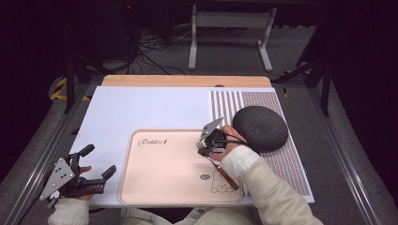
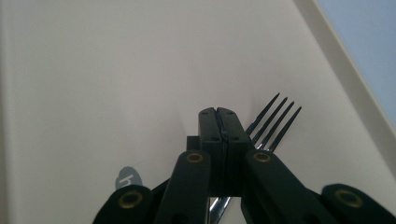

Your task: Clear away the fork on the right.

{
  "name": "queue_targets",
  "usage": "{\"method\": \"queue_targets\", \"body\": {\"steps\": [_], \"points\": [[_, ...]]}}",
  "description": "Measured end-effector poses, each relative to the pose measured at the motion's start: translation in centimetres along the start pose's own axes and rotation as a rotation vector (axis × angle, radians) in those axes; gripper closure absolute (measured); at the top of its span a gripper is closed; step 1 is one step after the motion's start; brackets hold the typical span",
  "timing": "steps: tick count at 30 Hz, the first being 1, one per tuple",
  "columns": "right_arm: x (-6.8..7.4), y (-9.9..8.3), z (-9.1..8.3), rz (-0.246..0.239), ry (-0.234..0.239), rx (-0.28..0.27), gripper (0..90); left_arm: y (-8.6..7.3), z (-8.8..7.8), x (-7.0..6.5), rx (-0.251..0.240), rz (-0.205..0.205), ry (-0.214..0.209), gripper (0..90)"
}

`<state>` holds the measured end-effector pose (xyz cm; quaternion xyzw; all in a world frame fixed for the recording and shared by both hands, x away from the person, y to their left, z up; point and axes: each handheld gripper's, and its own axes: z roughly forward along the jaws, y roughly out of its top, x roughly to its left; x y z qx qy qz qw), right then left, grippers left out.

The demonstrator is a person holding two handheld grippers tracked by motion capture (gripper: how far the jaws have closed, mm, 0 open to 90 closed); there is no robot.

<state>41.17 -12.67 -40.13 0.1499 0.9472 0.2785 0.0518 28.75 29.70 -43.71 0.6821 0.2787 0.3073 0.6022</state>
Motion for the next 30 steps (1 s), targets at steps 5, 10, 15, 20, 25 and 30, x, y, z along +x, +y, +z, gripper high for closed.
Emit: {"method": "queue_targets", "body": {"steps": [5,10,15,20,25,30], "points": [[0.0,0.0,0.9,-0.008,0.008,0.051,90.0,0.0,0.0,0.0,0.001,0.0,0.0,1.4],[-0.1,0.0,1.5,-0.017,0.016,0.084,90.0,0.0,0.0,0.0,0.001,0.001,0.0,1.5],[-0.2,-0.1,2.2,-0.013,0.019,0.115,90.0,0.0,0.0,0.0,0.002,0.002,0.002,1.5],[-0.2,-0.3,2.7,-0.005,0.023,0.139,90.0,0.0,0.0,0.0,0.003,0.004,0.002,1.5],[-0.4,-0.3,2.9,0.0,0.017,0.141,90.0,0.0,0.0,0.0,0.002,0.004,0.002,1.5],[-0.6,-0.3,2.8,0.007,0.007,0.139,90.0,0.0,0.0,0.0,0.002,0.002,0.0,1.5]]}}
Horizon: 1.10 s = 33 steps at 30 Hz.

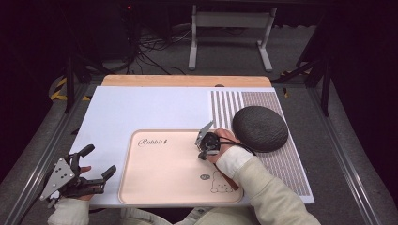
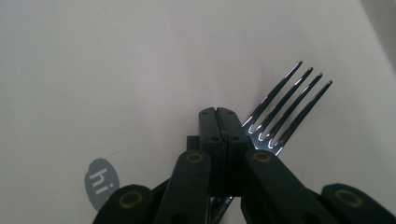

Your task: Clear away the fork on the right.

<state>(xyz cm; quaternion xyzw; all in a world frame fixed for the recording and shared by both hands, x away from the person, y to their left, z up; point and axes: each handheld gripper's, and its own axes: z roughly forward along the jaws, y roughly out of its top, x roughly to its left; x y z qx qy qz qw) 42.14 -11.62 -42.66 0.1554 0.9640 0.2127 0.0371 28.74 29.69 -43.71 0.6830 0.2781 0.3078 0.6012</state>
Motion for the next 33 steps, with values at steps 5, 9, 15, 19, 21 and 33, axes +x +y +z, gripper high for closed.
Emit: {"method": "queue_targets", "body": {"steps": [5,9,15,19,21,33], "points": [[-0.3,-0.1,0.0,0.014,-0.015,-0.004,90.0,0.0,0.0,0.0,0.002,0.002,0.002,1.5],[-0.6,-0.3,-0.1,0.027,-0.026,-0.001,90.0,0.0,0.0,0.0,0.002,0.002,0.002,1.5],[-1.1,-0.6,-0.4,0.058,-0.046,0.001,90.0,0.0,0.0,0.0,0.002,0.002,0.002,1.6],[-1.6,-1.1,-0.6,0.089,-0.059,-0.001,90.0,0.0,0.0,0.0,0.003,0.003,0.002,1.5],[-1.8,-1.3,-0.7,0.111,-0.069,-0.001,90.0,0.0,0.0,0.0,0.003,0.003,0.002,1.5],[-2.8,-2.3,-1.2,0.18,-0.099,-0.005,90.0,0.0,0.0,0.0,0.003,0.004,0.001,1.6]]}}
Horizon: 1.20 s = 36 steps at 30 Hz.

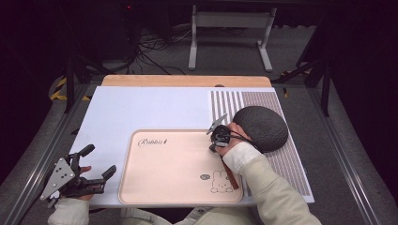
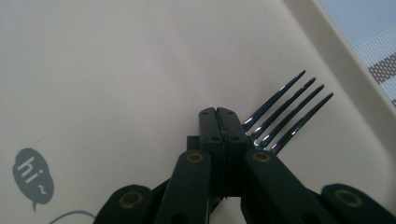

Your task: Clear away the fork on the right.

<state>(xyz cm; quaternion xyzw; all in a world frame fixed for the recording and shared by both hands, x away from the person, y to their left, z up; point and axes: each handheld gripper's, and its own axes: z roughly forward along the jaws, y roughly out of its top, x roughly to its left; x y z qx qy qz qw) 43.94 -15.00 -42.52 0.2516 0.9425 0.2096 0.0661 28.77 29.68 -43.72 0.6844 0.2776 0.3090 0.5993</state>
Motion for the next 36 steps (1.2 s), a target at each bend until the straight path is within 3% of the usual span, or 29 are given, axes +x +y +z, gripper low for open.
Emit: {"method": "queue_targets", "body": {"steps": [25,36], "points": [[-2.2,-2.0,-1.1,0.132,-0.048,0.005,90.0,0.0,0.0,0.0,0.002,0.003,0.0,1.6],[-2.5,-2.5,-1.3,0.155,-0.069,0.002,90.0,0.0,0.1,0.0,0.004,0.004,0.0,1.6]]}}
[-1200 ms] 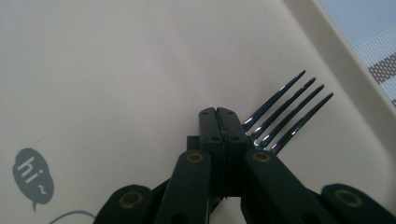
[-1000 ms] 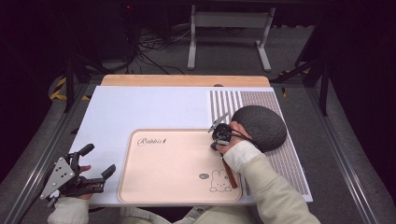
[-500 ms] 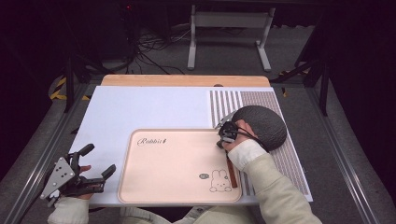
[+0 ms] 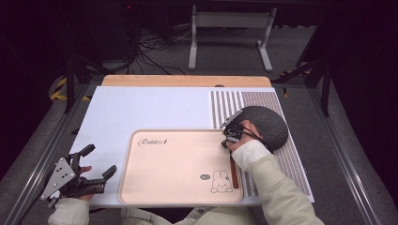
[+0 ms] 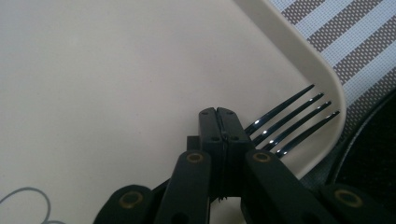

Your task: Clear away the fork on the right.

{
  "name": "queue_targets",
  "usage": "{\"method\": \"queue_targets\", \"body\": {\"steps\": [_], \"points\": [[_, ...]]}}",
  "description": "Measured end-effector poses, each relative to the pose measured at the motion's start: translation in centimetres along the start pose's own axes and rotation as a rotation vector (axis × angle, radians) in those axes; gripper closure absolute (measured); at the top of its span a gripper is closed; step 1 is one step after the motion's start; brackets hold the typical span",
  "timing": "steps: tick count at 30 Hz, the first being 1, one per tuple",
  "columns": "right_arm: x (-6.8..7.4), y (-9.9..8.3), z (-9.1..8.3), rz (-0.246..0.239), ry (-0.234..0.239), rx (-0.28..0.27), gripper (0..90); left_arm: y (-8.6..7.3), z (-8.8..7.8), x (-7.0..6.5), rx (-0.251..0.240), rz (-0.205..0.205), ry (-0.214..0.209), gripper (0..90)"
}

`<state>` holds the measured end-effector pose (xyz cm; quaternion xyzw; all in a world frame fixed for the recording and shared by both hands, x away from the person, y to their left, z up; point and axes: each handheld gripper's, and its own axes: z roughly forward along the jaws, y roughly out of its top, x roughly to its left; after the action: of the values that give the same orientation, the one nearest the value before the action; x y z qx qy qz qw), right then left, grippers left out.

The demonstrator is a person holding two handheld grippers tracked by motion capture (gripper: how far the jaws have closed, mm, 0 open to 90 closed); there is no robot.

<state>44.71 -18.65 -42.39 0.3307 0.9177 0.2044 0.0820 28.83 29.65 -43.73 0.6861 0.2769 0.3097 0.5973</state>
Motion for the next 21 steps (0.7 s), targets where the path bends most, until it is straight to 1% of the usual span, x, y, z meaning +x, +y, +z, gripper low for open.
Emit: {"method": "queue_targets", "body": {"steps": [2,6,7,8,9,10,11,14,16,17,19,20,21], "points": [[0.0,0.0,-0.1,0.0,0.005,-0.008,90.0,0.0,0.0,0.0,0.0,0.0,0.0,1.6],[0.2,0.1,-0.9,-0.011,0.003,-0.057,89.9,0.0,0.0,0.0,0.002,-0.001,-0.002,1.6],[0.2,0.1,-1.2,-0.017,0.007,-0.072,88.0,0.0,0.0,0.0,0.002,-0.002,-0.001,1.6],[0.2,0.1,-1.2,-0.017,0.007,-0.072,88.0,0.0,0.0,0.0,0.002,-0.002,-0.001,1.6],[0.3,0.0,-1.6,-0.02,0.007,-0.099,80.3,0.0,0.0,0.0,0.002,-0.004,-0.002,1.6],[0.3,0.0,-2.1,-0.018,0.001,-0.123,75.6,0.0,0.0,0.0,0.0,-0.005,-0.001,1.6],[0.4,-0.1,-2.8,-0.027,-0.01,-0.164,66.3,0.0,0.1,0.0,0.001,-0.002,-0.001,1.6],[0.4,-0.6,-4.4,-0.035,-0.039,-0.245,45.0,0.0,0.1,0.0,-0.001,-0.003,-0.003,1.6],[0.4,-1.1,-5.3,-0.045,-0.04,-0.3,35.0,0.0,0.2,0.1,0.002,-0.002,-0.005,1.5],[0.4,-1.4,-5.8,-0.055,-0.048,-0.332,30.7,0.0,0.2,0.0,0.004,-0.003,-0.005,1.6],[0.3,-2.2,-6.8,-0.055,-0.055,-0.384,25.2,-0.1,0.2,-0.1,0.004,-0.007,-0.005,1.5],[0.3,-2.2,-6.8,-0.055,-0.055,-0.384,25.2,-0.1,0.2,0.0,0.007,-0.003,-0.007,1.5],[0.2,-2.5,-7.2,-0.053,-0.053,-0.408,22.6,-0.1,0.0,0.0,0.005,-0.006,-0.004,1.6]]}}
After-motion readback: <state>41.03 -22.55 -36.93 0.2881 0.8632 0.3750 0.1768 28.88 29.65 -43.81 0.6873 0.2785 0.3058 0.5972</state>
